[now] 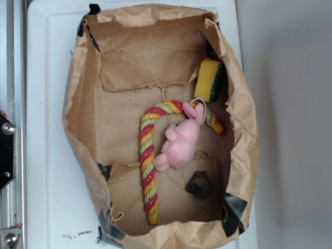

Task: Grab the rock.

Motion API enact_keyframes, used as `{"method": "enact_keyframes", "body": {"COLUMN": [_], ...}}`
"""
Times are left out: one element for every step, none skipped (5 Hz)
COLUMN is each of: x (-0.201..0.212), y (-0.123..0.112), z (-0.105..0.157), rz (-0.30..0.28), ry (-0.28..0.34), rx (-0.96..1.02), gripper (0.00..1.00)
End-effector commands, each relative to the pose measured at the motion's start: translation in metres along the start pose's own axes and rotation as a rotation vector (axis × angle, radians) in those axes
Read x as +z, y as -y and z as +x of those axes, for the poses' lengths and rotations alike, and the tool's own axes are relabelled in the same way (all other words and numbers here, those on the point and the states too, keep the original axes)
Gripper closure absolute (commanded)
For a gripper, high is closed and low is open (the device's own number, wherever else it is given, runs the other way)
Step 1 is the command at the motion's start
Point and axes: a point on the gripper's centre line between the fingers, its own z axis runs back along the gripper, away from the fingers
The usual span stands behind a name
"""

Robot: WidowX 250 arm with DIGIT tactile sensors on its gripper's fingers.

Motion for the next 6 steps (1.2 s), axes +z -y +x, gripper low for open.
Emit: {"method": "enact_keyframes", "body": {"x": [0.000,-0.015,-0.023,-0.029,-0.033,-0.035], "y": [0.000,-0.003,-0.006,-0.003,-0.004,-0.007], "z": [0.000,0.049,0.086,0.105,0.119,0.127], "rz": [0.000,0.012,0.022,0.023,0.012,0.005], "ry": [0.000,0.050,0.078,0.110,0.135,0.147], "rx": [0.000,0.048,0.073,0.063,0.067,0.084], "gripper": [0.00,0.00,0.00,0.00,0.00,0.00]}}
